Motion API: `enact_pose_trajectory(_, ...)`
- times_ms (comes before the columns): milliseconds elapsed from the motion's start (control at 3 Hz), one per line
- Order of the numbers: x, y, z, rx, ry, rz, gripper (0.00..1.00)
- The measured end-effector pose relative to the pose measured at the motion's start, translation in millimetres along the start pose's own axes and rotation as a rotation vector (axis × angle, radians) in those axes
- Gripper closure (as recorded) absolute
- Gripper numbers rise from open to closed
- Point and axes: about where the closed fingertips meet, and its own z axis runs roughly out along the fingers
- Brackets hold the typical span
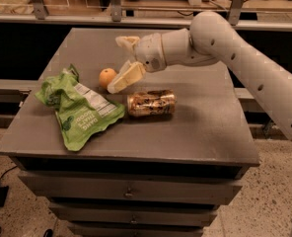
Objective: Move orange near green rice chip bag
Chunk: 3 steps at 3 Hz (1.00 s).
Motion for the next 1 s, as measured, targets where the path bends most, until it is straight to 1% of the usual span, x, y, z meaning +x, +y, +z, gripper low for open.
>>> enact_pose_trajectory(333,-30,-17,-48,0.089,-0.014,-0.061,0.0)
enact_pose_trajectory(667,-54,-29,-111,0.227,-0.036,-0.101,0.0)
enact_pose_trajectory(1000,-55,-29,-111,0.227,-0.036,-0.101,0.0)
